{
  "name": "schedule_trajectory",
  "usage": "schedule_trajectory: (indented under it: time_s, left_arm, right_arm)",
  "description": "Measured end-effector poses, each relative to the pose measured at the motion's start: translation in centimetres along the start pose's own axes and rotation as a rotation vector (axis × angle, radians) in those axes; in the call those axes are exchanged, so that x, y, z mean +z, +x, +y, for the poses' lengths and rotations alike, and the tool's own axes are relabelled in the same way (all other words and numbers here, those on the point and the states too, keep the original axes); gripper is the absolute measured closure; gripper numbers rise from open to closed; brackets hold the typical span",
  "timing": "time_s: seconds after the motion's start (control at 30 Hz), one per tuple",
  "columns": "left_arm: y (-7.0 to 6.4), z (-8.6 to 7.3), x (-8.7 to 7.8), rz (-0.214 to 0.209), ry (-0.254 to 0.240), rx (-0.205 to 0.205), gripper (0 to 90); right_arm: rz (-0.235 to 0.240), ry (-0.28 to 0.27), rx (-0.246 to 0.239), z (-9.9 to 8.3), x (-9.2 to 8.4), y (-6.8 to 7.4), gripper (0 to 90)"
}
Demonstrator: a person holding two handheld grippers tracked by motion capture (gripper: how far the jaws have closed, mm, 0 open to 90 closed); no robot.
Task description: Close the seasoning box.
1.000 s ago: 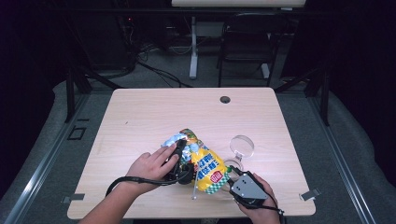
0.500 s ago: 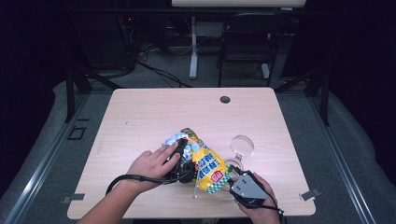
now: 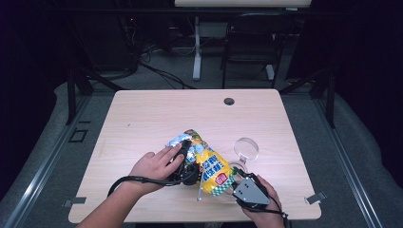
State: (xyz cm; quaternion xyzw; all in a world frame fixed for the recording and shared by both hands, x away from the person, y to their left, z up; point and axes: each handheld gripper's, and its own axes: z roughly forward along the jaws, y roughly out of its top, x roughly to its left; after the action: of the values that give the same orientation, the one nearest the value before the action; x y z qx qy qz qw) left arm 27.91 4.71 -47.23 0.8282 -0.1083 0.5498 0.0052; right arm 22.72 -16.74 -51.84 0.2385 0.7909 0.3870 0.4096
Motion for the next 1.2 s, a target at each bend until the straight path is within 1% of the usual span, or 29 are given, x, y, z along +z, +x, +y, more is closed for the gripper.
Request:
schedule_trajectory:
  time_s: [0.07,0.1,0.13,0.17,0.27,0.4,0.6,0.67,0.93,1.03,1.2]
  left_arm:
    - [0.01,0.01,0.01,0.000,0.000,0.000,59.2]
    - [0.10,0.03,0.00,-0.006,0.006,0.006,59.2]
    - [0.06,0.02,0.04,-0.013,0.004,-0.003,59.1]
    - [0.14,0.04,0.05,-0.016,0.007,0.006,59.1]
    - [0.18,0.06,0.08,-0.022,0.010,0.009,59.1]
    - [0.29,0.11,0.10,-0.024,0.014,0.014,59.2]
    - [0.46,0.14,0.08,-0.025,0.016,0.023,59.2]
    - [0.49,0.19,0.07,-0.028,0.019,0.025,59.1]
    - [0.76,0.35,-0.01,-0.023,0.021,0.036,59.1]
    - [0.88,0.48,-0.16,-0.011,0.028,0.053,59.2]
    - [0.87,0.55,-0.27,-0.001,0.028,0.055,59.2]
  right_arm:
    - [-0.003,-0.002,-0.007,0.03,0.06,0.06,65.9]
    - [-0.006,-0.001,-0.013,0.04,0.09,0.10,66.0]
    - [-0.011,-0.004,-0.019,0.05,0.12,0.13,66.1]
    - [-0.011,-0.003,-0.023,0.07,0.14,0.15,66.3]
    - [-0.011,0.002,-0.032,0.10,0.21,0.22,67.0]
    - [-0.022,0.015,-0.060,0.19,0.25,0.34,68.0]
    - [-0.023,0.015,-0.069,0.28,0.25,0.34,68.7]
    - [-0.021,0.022,-0.081,0.31,0.27,0.40,69.1]
    - [-0.027,0.023,-0.086,0.36,0.24,0.41,69.6]
    - [-0.030,0.023,-0.086,0.39,0.23,0.41,69.8]
    - [-0.032,0.021,-0.083,0.40,0.18,0.40,70.0]
